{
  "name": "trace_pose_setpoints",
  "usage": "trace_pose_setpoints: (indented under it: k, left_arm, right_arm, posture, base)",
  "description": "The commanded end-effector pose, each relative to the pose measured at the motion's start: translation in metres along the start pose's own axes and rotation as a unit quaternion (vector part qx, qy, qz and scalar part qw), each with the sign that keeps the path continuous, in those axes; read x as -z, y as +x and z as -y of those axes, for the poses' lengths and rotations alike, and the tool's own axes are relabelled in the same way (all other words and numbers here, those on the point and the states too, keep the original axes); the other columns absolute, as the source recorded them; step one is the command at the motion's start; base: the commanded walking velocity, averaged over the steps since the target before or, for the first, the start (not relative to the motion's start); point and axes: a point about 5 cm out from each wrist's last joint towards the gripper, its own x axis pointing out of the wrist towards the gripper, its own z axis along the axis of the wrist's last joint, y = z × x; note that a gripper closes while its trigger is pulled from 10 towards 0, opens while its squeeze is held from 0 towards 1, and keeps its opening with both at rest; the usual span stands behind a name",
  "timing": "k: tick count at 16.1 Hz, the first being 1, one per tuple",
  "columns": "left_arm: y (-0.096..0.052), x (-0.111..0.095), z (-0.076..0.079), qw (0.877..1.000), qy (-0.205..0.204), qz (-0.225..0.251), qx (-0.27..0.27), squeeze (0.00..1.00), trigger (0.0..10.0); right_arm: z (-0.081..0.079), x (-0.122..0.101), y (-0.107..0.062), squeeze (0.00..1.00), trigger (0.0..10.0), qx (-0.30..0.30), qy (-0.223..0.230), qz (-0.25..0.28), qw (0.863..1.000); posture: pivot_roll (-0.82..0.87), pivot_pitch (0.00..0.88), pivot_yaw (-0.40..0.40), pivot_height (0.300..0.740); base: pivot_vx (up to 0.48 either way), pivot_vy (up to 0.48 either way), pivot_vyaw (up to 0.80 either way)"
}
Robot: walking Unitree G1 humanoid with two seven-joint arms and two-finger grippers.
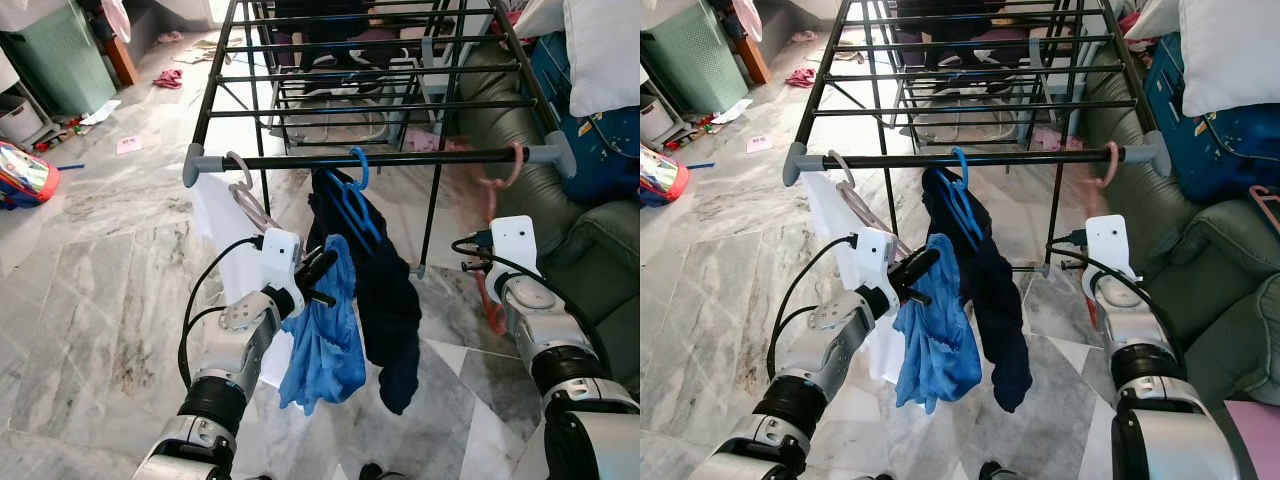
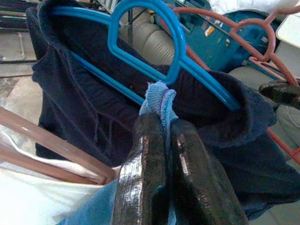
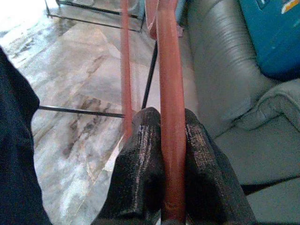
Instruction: Hang hanger
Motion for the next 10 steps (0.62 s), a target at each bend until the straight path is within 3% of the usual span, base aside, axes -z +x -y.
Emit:
trace_pose_setpoints:
  k: [1,2,3,4,5,6,9,10]
  left_arm:
    - [0.0,0.001,0.0,1.0,0.005,-0.007,0.002,0.0,10.0]
    - [0.001,0.001,0.001,1.0,0.006,-0.009,0.004,0.0,10.0]
    - [0.001,0.002,0.002,1.0,0.006,-0.01,0.006,0.0,10.0]
    - [0.001,0.002,0.002,1.0,0.006,-0.011,0.006,0.0,10.0]
    - [0.001,0.003,0.003,1.0,0.006,-0.013,0.007,0.0,10.0]
    - [0.002,0.003,0.003,1.0,0.006,-0.014,0.008,0.0,10.0]
    - [0.003,0.003,0.005,1.0,0.006,-0.017,0.012,0.0,10.0]
    - [0.003,0.003,0.005,1.0,0.006,-0.017,0.013,0.0,10.0]
  right_arm:
    - [-0.001,0.008,-0.002,0.0,1.0,-0.01,-0.005,-0.008,1.0]
    - [-0.002,0.011,-0.004,0.0,1.2,-0.017,-0.011,-0.008,1.0]
    - [-0.002,0.013,-0.005,0.0,0.0,-0.023,-0.015,-0.007,1.0]
    - [-0.002,0.016,-0.007,0.0,0.0,-0.025,-0.019,-0.008,0.999]
    - [0.0,0.02,-0.009,0.0,2.3,-0.024,-0.025,-0.011,0.999]
    - [0.001,0.021,-0.01,0.0,2.3,-0.023,-0.027,-0.012,0.999]
    - [0.005,0.028,-0.014,0.01,10.0,-0.016,-0.046,-0.019,0.999]
    - [0.006,0.029,-0.015,1.0,10.0,-0.014,-0.047,-0.02,0.999]
  posture:
    - [-0.05,0.139,0.055,0.74]
    - [-0.06,0.139,0.057,0.74]
    - [-0.06,0.141,0.058,0.74]
    - [-0.06,0.142,0.06,0.74]
    - [-0.07,0.143,0.064,0.74]
    - [-0.07,0.143,0.064,0.74]
    - [-0.07,0.144,0.07,0.74]
    - [-0.07,0.144,0.07,0.74]
  base:
    - [0.0,0.0,0.0]
    - [0.0,0.0,0.0]
    - [0.0,0.0,0.0]
    - [0.0,0.0,0.0]
    - [0.0,0.0,0.0]
    - [0.0,0.0,0.0]
    - [0.0,0.0,0.0]
    - [0.0,0.0,0.0]
